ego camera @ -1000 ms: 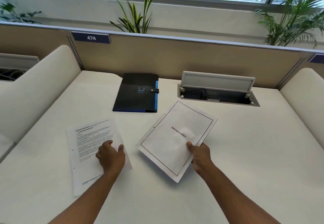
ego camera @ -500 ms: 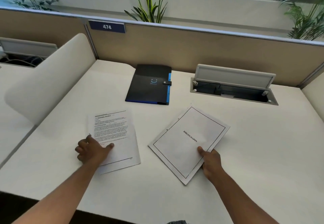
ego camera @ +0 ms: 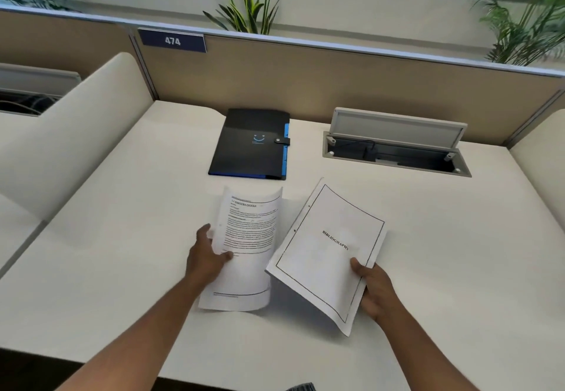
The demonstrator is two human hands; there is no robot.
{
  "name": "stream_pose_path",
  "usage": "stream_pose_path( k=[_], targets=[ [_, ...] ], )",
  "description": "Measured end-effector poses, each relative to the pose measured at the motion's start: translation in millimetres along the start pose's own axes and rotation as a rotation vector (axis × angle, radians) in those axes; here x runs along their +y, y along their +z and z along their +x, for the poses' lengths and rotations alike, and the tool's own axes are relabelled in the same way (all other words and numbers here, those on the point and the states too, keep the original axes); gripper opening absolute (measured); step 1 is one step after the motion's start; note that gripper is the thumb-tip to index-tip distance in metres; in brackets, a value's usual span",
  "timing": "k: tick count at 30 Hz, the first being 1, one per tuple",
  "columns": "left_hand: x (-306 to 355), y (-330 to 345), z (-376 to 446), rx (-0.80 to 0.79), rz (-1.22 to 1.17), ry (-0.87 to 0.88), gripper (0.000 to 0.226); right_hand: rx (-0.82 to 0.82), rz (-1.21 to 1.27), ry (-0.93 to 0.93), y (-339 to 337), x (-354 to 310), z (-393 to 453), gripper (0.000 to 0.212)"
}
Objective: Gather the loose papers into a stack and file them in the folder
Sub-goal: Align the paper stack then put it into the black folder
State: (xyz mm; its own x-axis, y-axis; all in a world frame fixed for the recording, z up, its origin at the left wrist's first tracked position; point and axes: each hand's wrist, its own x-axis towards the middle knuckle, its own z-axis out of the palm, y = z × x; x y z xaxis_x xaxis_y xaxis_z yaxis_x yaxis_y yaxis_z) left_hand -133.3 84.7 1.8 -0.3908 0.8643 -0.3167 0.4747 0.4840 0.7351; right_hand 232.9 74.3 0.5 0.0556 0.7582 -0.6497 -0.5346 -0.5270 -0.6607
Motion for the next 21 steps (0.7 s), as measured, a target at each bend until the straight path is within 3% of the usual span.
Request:
stream_pose_path(
  k=[4, 9, 14, 21],
  targets=[
    [11.1, 15.1, -8.9, -0.085, -0.034, 0.047, 0.068, -0.014, -0.013, 0.010, -5.8, 0.4, -6.5, 0.038],
    [20.1, 23.3, -13.9, -0.063, -0.006, 0.101, 0.060, -0.005, -0.005, 0.002, -10.6, -0.3, -11.5, 0.034],
    [28.5, 35.7, -23.6, -0.162, -0.044, 0.116, 0.030, 0.054, -0.162, -0.036, -5.1, 4.4, -10.2, 0.031],
    [57.9, 63.7, -47.7, -0.256, -0.065, 0.080, 0.036, 0.051, -0.471, -0.128, 6.3, 8.1, -6.2, 0.020]
  ],
)
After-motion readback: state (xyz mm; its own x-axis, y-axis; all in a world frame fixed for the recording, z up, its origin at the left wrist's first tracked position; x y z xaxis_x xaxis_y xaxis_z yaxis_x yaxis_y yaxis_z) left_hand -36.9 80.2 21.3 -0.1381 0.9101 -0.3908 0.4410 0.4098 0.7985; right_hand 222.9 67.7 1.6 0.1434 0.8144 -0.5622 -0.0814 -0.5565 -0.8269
